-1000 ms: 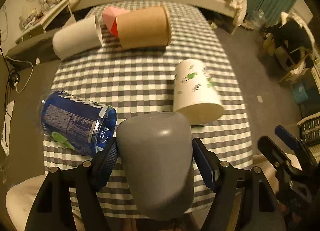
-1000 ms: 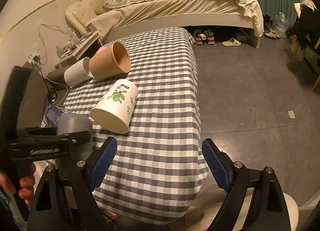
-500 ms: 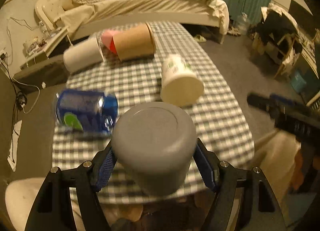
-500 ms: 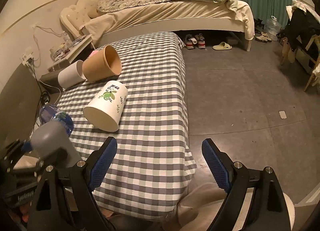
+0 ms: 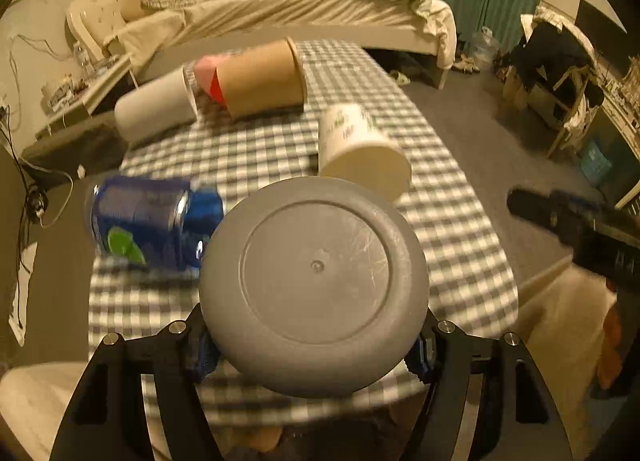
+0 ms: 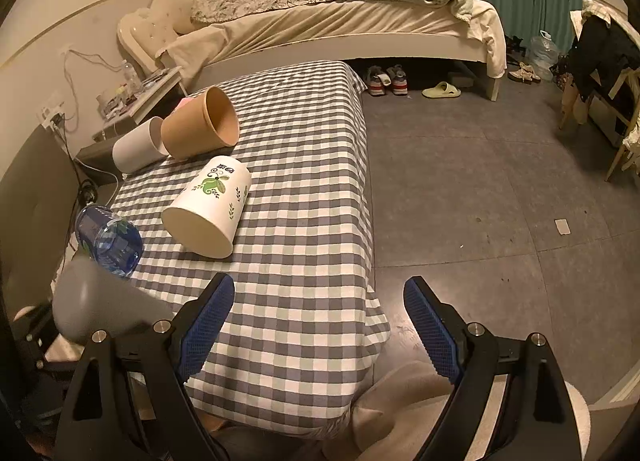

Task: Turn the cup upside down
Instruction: 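Rotate the gray cup with the left tool so its bottom faces up, then lower the gray cup rim-down onto the table and open the left tool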

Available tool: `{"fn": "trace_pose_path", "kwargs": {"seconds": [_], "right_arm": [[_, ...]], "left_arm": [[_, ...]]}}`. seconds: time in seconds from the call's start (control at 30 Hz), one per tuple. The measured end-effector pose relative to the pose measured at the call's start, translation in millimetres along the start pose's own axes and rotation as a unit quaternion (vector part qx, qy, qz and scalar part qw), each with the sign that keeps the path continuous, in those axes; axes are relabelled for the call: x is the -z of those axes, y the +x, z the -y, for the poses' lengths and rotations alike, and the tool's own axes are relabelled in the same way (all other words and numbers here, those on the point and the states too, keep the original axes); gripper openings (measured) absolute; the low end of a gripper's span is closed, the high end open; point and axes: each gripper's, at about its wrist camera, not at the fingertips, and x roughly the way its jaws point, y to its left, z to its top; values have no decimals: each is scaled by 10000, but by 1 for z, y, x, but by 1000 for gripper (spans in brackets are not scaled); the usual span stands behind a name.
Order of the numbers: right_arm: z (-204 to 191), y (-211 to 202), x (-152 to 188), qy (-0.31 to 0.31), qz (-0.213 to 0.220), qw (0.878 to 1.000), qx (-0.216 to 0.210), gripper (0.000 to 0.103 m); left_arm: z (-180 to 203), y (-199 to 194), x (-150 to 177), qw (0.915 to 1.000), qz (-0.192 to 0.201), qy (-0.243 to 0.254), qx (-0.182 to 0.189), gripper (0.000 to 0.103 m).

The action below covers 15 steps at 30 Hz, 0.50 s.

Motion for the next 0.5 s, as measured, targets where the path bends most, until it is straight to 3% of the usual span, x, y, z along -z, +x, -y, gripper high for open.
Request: {"fn": "trace_pose_path", "kwargs": {"seconds": [0.17, 0.5], "right_arm": [[1, 3, -1, 18, -36, 10000, 2, 87], [2, 9, -1, 29, -113, 9999, 58, 87]], "left_arm": [[-2, 11, -15, 9998, 196, -65, -18, 73], [-4, 28, -14, 9999, 105, -101, 7, 73]]}}
